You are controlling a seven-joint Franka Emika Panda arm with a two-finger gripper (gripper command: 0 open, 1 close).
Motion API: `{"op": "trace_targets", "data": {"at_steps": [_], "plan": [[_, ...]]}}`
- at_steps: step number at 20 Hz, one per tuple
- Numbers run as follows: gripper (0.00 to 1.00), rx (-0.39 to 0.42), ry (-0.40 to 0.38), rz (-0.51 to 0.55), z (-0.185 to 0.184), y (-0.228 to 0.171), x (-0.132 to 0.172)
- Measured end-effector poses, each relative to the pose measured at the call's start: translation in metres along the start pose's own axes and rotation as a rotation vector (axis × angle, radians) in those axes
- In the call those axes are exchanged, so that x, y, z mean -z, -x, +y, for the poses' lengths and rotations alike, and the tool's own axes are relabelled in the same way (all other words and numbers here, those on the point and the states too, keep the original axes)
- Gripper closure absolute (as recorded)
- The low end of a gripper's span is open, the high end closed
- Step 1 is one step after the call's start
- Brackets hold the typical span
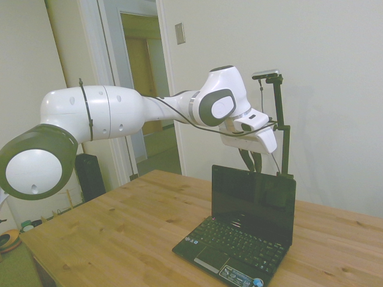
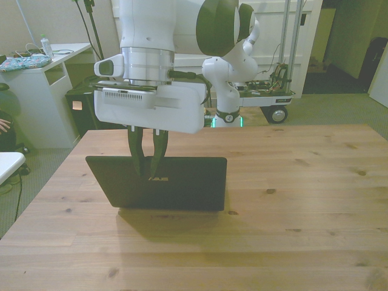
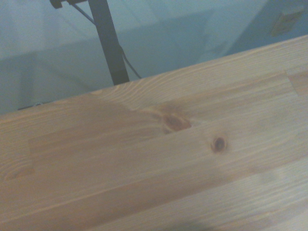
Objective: Close the laptop
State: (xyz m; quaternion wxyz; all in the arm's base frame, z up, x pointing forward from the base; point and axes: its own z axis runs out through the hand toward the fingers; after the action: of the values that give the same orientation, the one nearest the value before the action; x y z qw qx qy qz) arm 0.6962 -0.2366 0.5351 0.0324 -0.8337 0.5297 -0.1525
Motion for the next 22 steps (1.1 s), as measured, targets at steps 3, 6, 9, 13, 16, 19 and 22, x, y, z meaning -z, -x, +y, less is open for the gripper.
{"op": "trace_targets", "data": {"at_steps": [3,6,9,13,16,19,22], "plan": [[1.0,-0.009,0.023,-0.042,0.005,0.003,0.005],[1.0,-0.021,0.039,-0.068,0.012,0.002,0.012],[1.0,-0.028,0.062,-0.09,0.017,0.004,0.017],[1.0,-0.034,0.085,-0.12,0.024,0.011,0.026],[1.0,-0.039,0.097,-0.138,0.033,0.021,0.032],[1.0,-0.045,0.118,-0.168,0.047,0.032,0.03],[1.0,-0.056,0.143,-0.199,0.067,0.045,0.018]]}}
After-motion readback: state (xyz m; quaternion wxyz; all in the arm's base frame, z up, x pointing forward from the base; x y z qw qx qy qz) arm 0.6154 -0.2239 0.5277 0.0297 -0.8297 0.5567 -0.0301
